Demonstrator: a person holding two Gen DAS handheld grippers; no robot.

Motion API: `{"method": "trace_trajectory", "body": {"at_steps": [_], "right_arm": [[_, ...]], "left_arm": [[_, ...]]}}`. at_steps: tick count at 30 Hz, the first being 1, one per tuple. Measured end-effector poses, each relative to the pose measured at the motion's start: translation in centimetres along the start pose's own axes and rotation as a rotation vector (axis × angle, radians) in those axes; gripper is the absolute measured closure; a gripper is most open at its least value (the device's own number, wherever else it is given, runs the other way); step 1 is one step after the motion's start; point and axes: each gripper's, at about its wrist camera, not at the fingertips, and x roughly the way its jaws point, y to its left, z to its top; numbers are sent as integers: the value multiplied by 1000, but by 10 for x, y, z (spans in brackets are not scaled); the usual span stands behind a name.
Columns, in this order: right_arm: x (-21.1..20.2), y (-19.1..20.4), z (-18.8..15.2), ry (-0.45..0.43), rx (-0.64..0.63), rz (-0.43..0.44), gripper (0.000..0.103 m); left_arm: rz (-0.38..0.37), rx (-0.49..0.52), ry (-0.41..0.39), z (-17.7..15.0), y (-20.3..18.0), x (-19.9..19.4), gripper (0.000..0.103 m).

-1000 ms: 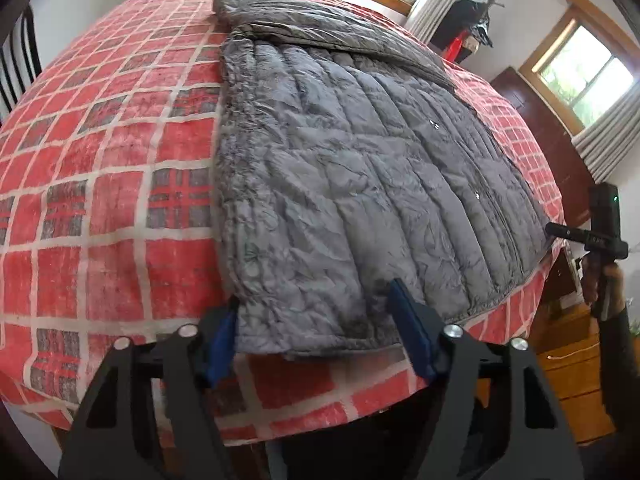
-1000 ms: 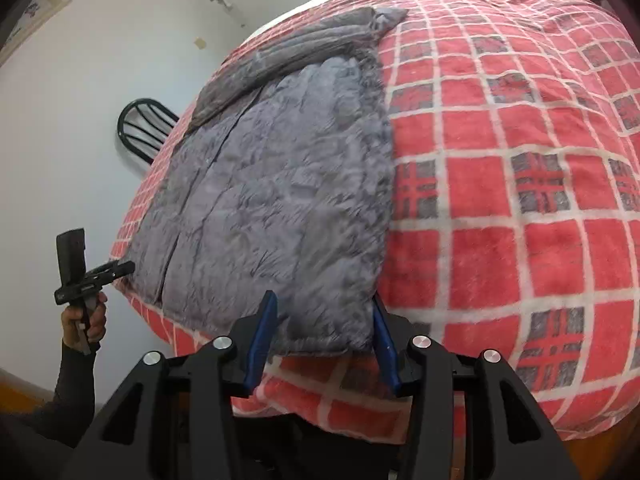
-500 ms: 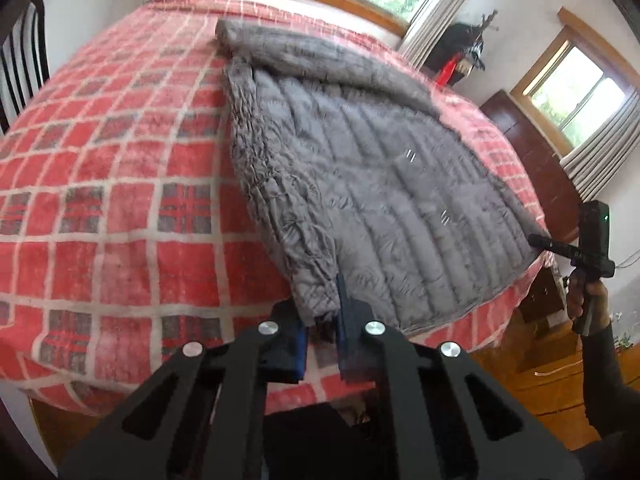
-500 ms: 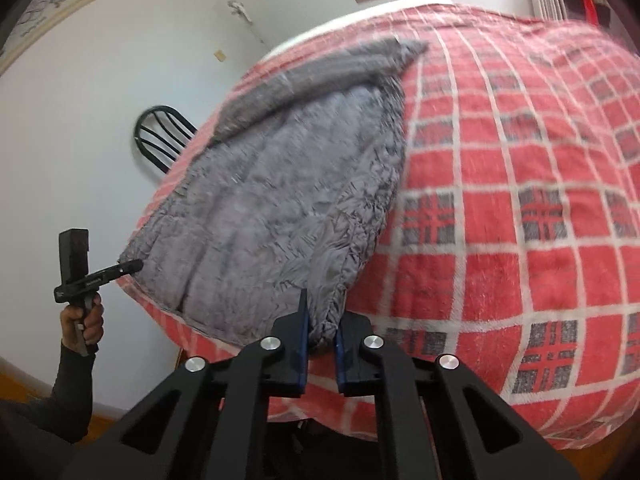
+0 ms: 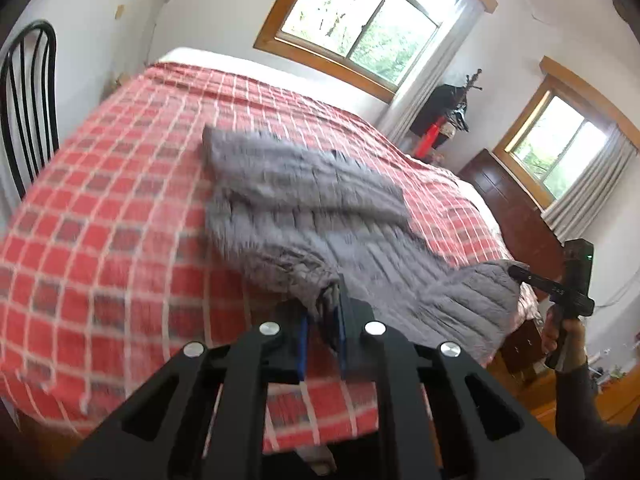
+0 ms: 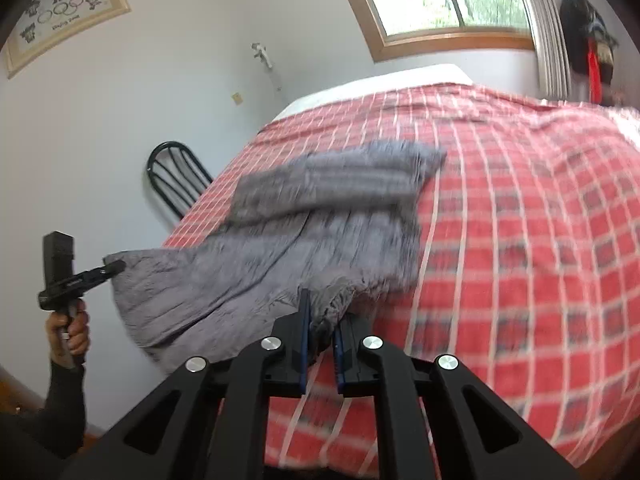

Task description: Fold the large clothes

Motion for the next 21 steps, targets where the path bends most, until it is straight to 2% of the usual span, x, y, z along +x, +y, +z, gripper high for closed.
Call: {"method": "trace_trajectory", "body": {"at_steps": [4,10,13,17,21], "right_arm": [[25,-3,48,4,-9,-58,94],[86,-25,108,56,27,-126,94],[123,-36,126,92,38,-160,94],[171,-54,142,146,59,-201,94],[213,-82,154,212,126,-187,91]], "left_arm": [[42,1,-11,40,3,15,94],[87,-85,25,102,34,66,93],[111,-122,76,129,50,101,93],[169,-123,157,160,64,155,93],[215,-141,226,177,89,204,92]]}}
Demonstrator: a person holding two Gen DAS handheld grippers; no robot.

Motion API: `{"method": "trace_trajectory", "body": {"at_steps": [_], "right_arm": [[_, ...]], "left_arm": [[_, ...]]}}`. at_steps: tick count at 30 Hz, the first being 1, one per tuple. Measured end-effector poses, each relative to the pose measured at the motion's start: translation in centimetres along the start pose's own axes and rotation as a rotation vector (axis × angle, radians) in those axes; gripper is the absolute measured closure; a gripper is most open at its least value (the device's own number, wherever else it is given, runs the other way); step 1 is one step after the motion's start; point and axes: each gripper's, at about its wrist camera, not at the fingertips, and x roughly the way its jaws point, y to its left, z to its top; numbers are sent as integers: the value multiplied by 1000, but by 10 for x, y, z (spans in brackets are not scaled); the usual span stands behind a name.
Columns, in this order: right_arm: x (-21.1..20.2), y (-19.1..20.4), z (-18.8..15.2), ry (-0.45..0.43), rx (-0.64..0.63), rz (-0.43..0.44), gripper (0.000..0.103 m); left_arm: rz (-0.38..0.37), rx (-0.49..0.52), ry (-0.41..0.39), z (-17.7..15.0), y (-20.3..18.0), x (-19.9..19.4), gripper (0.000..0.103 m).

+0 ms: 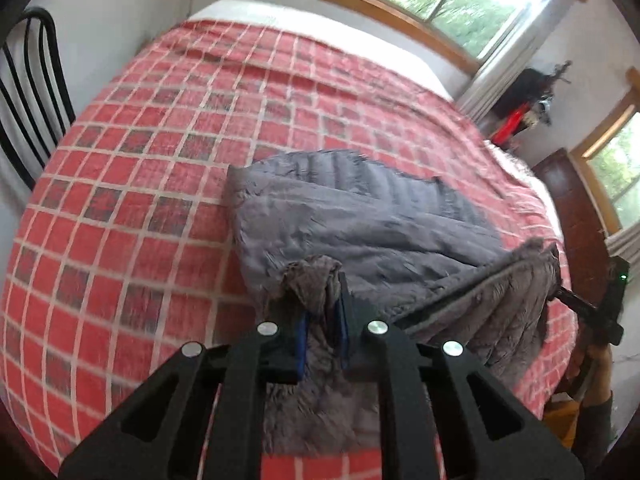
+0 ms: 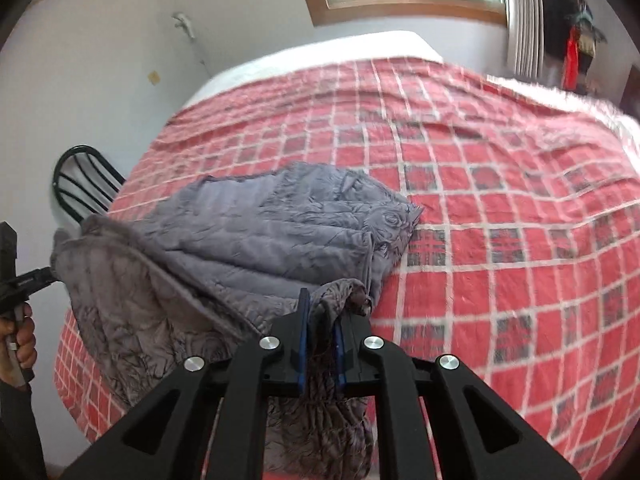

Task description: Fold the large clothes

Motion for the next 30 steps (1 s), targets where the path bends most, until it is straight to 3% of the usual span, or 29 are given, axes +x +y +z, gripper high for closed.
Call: {"method": "trace_trajectory", "body": {"at_steps": [2,5,8,10,13,14,15,16,17,18,22,29,30], "right_arm": [[20,-10,8,49,37,29,89],[45,-28,15,114,98,98,84],[54,-42,20,175,159,188,79],[43,-47,27,186,176,244,72],[15,-46,39,154,140,280,66],[7,-43,42,143,125,279,64],[2,-41,43,137,113,276,54],[-7,-36,46,111,83,245,44],[-15,-32,47,71,57,212,25],[-21,-31,49,50,46,204,19],[-23,-28,50,29,18,194,21],[36,-56,26,97,64,202,26],[41,-57,23,97,66,211,28]], "left_arm": [[11,-11,33,9,8,22,89],[-40,-43,68,16,21,45,87],[-98,-66,82,21,30,44,81],[-125,-45,66,23,26,31,71],[-173,-1,5,27,20,0,45],[-161,12,-40,29,18,-13,21],[-113,37,-106,30,15,-28,12],[-92,56,-128,31,12,-32,12],[-83,82,-140,32,9,-40,12],[-84,90,-144,32,8,-42,12],[17,187,-154,25,0,-36,12],[-1,154,-50,13,23,23,13],[5,156,-39,11,23,30,17]]}}
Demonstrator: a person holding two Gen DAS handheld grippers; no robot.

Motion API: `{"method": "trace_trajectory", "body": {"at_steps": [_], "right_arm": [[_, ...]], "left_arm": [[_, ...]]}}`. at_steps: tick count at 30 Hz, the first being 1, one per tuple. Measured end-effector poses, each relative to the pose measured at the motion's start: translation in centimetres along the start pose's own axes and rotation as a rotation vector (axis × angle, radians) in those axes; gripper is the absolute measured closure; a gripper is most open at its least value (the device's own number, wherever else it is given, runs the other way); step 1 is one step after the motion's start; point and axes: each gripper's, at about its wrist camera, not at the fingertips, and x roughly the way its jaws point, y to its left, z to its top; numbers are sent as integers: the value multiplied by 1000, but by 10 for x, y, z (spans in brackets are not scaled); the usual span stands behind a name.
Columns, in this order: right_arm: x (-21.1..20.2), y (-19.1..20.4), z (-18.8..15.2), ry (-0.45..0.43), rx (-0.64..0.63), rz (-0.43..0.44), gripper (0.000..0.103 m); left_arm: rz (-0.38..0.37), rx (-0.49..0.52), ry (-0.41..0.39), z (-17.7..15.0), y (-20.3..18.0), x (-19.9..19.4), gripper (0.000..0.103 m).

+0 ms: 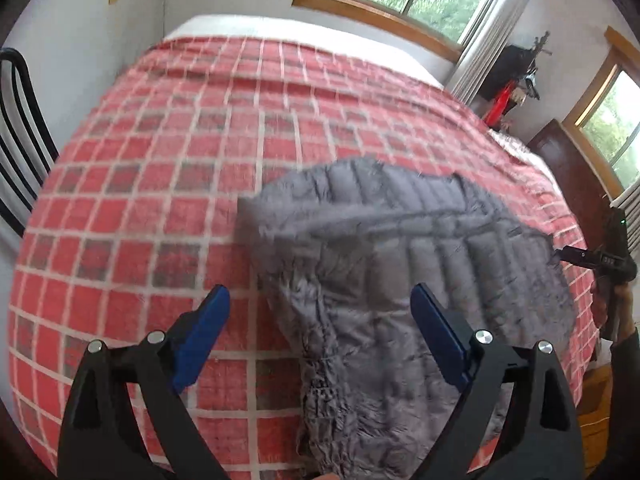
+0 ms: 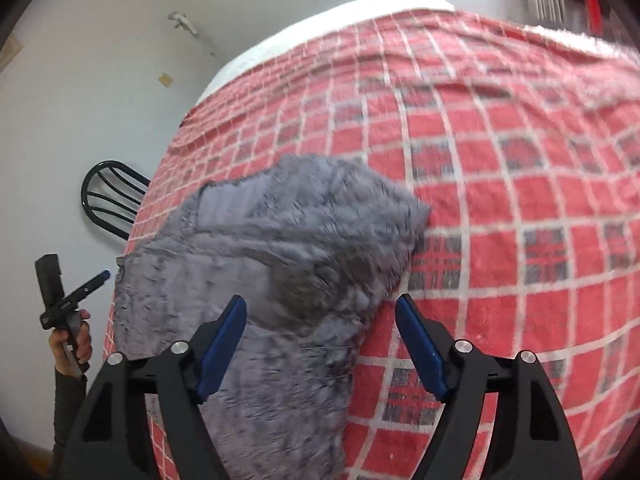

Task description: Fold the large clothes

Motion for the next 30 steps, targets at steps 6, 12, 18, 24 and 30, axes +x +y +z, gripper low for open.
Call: {"method": "trace_trajectory", "body": {"at_steps": [6,12,18,24,30], "right_arm": [[-1,11,-9,-49,-60,12,84],[-28,32,-9,-132,-132,-21,96],[-67,58,9,-239,-188,-50,97],[-86,78,59,-369,-212,-124,98],[-44,71,116,-370,-191,-219,98]], "left_arm": [[-13,-13,19,-7,1,17,88],[-17,7,-81,-8,-7,-6,99],[-48,18,-209,14,-23,-48,100],[-30,-2,-281,72,-22,-63,100],[-12,-45,-267,123,-6,-30,100]]}}
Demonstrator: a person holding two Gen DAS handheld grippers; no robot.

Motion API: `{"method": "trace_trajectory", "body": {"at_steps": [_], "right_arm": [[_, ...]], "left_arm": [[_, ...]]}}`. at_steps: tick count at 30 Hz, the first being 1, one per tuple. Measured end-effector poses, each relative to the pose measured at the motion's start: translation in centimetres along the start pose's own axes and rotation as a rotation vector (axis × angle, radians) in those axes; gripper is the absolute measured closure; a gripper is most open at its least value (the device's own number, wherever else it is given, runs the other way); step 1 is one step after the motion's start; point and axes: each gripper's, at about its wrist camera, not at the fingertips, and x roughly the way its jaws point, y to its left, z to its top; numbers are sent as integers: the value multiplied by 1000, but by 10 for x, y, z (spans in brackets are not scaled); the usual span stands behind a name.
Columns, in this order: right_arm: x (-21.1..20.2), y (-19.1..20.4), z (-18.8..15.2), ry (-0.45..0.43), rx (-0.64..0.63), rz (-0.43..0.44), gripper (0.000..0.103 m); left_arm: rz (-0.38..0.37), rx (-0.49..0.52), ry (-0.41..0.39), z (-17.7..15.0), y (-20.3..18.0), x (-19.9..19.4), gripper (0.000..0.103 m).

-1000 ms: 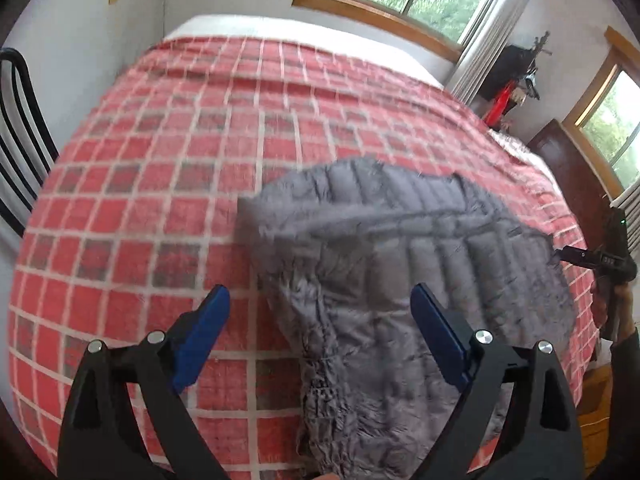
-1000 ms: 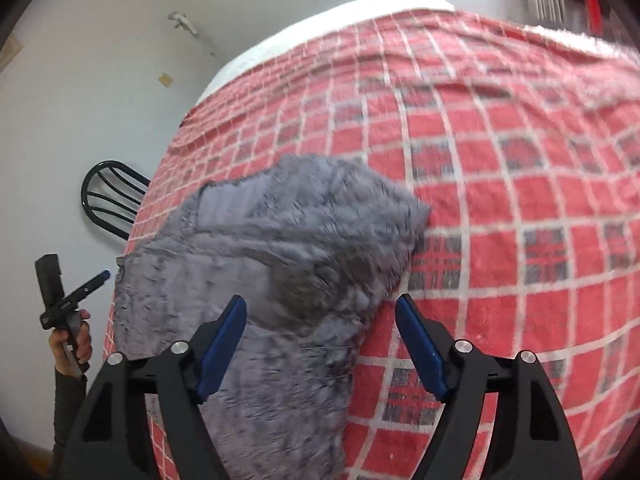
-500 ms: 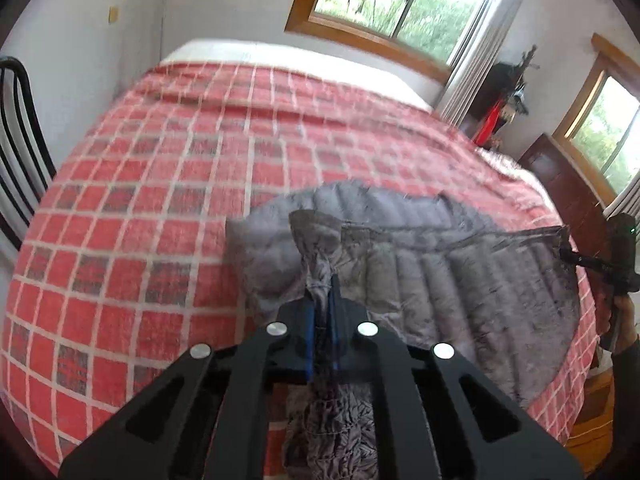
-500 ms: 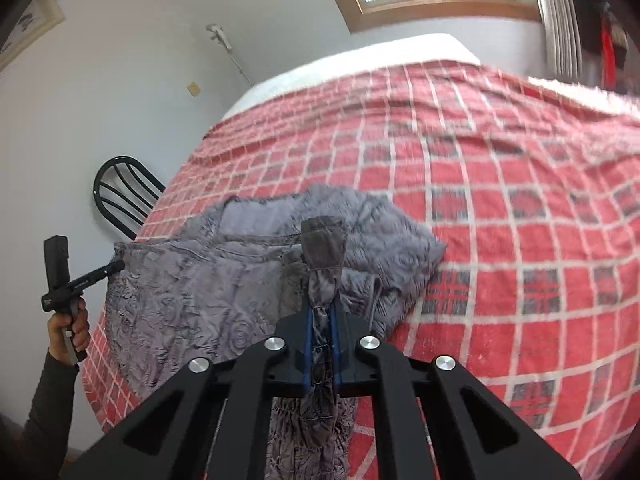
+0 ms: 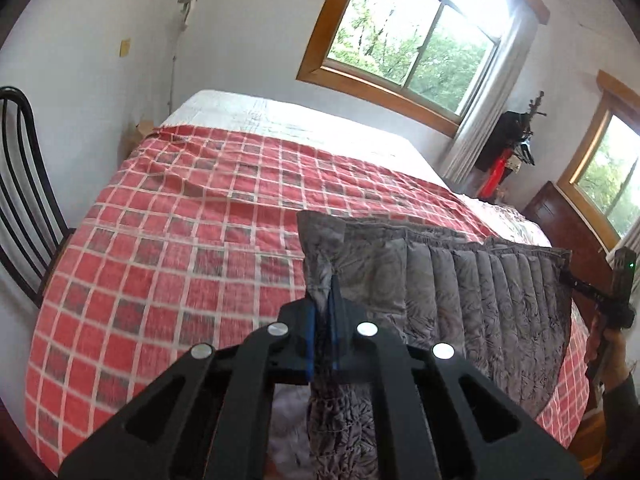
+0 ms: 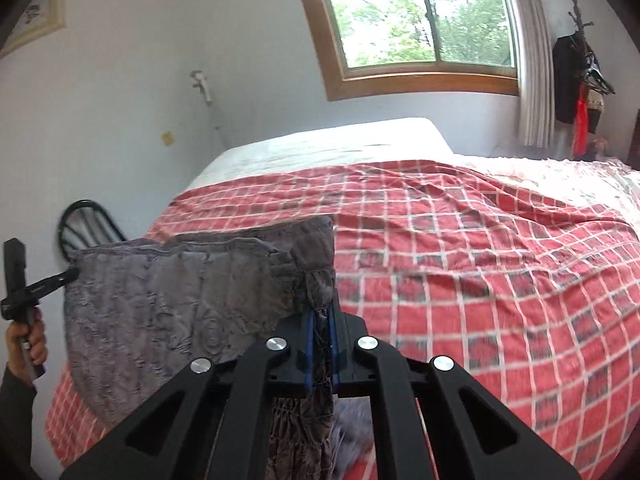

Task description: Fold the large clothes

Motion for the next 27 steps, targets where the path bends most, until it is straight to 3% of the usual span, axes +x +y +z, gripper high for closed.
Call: {"method": "trace_trajectory", "body": {"at_steps": [4,11,20,22,24,26,27], "right_arm": [[48,-3,-2,61,-15,-36,98],[115,-21,-29,191,-14,-88,98],[153,-35,-61,308,2,-90,97],[151,-34,-61,318,-5,-102,90],[133,-33,-55,306,13,-104,62],[111,-28,-48,265,-1,-95,57],[99,-24,-45,253,-10,-86,57]], "left_arm": [[36,-9,73,1,13,47,100],[71,-59,192,-28,48,111,100],[72,-80,265,-48,68,136,99],[71,-86,276,-48,67,134,94],[127,-66,245,-43,64,118,82],[158,-42,207,-35,56,95,83],[137,-28,179,-33,49,78,85]]}}
